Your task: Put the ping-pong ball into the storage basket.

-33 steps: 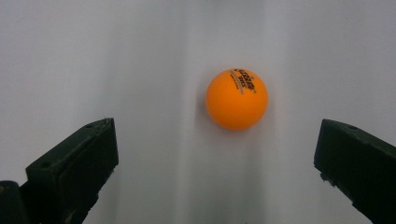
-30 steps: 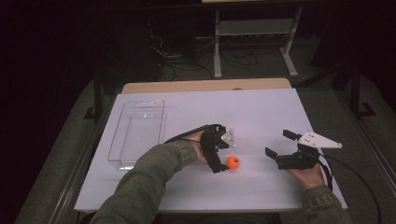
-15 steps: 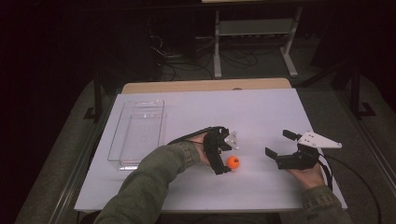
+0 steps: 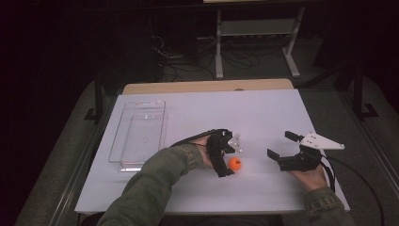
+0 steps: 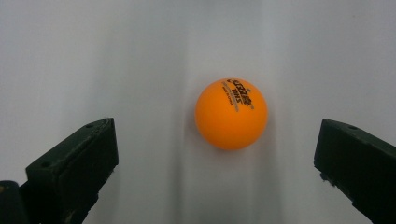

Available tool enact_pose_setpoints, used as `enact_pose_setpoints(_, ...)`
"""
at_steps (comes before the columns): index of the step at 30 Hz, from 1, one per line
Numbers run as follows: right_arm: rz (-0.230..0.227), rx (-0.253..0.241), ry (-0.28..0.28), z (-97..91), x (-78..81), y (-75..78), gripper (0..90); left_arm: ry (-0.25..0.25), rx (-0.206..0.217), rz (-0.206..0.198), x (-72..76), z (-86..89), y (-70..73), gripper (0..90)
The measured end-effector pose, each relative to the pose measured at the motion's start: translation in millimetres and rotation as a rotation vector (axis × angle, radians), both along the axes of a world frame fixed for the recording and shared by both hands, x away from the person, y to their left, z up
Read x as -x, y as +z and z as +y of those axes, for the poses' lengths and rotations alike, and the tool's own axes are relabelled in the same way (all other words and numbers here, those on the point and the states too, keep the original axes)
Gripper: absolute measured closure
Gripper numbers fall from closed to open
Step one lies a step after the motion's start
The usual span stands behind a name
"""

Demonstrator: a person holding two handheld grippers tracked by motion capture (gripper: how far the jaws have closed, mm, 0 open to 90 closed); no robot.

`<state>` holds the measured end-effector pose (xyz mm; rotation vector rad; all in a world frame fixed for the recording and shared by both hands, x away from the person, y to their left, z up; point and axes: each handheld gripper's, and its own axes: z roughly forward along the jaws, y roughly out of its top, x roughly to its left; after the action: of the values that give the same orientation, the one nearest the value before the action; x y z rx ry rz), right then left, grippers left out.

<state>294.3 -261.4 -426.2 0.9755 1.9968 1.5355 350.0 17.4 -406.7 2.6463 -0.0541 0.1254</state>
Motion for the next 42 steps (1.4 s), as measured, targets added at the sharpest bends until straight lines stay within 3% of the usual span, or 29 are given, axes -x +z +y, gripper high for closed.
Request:
enact_pose_setpoints(37,-0.009,-0.005,0.000,-0.9,0.1,0.4,0.0,-0.022,-0.028,0.012,-0.4,-15.2,-20.2,0.0)
enact_pose_setpoints(42,-0.011,-0.007,0.001,-0.8,0.3,0.5,0.0,-0.031,-0.035,0.017,-0.5,-15.4,-21.6,4.1)
